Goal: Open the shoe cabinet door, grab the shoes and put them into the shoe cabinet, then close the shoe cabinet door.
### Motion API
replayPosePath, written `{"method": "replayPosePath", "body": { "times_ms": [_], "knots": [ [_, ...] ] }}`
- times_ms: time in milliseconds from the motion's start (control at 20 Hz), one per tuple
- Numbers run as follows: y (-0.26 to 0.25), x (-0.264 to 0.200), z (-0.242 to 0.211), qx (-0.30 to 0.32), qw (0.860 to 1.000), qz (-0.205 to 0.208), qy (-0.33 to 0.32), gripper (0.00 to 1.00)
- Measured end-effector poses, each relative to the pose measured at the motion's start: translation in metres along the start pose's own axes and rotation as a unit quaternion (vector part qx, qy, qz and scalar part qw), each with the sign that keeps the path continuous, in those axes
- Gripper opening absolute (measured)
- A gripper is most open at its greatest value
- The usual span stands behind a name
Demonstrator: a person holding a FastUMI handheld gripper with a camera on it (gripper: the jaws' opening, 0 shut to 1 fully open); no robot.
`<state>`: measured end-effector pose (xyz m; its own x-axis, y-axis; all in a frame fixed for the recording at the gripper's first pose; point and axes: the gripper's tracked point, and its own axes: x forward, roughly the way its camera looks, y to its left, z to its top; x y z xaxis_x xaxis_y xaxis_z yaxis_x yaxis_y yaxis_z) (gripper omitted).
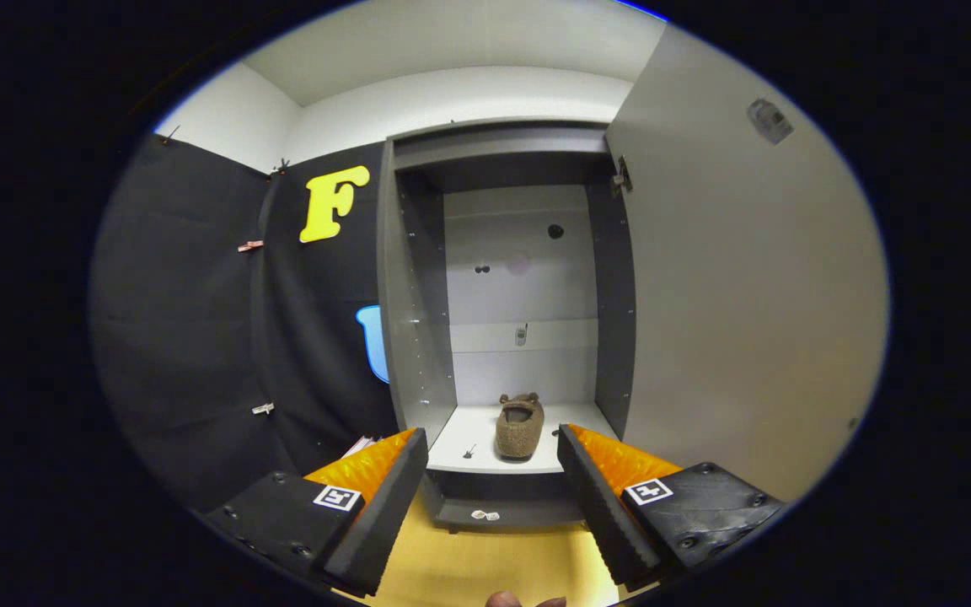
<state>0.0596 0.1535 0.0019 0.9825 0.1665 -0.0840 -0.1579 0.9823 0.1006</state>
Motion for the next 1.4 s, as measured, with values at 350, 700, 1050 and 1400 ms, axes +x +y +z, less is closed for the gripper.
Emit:
{"method": "replayPosePath", "body": {
  "times_ms": [350,700,1050,1400],
  "knots": [
    [-0.049,-0.089,0.043,-0.041,0.996,-0.044,-0.063,0.97],
    [-0.135,-0.151,0.073,0.004,0.990,-0.089,-0.106,0.97],
    [-0.240,-0.174,0.068,0.020,0.979,-0.177,-0.099,0.97],
    [-0.311,-0.153,0.040,-0.007,0.973,-0.223,-0.053,0.98]
  ]
}}
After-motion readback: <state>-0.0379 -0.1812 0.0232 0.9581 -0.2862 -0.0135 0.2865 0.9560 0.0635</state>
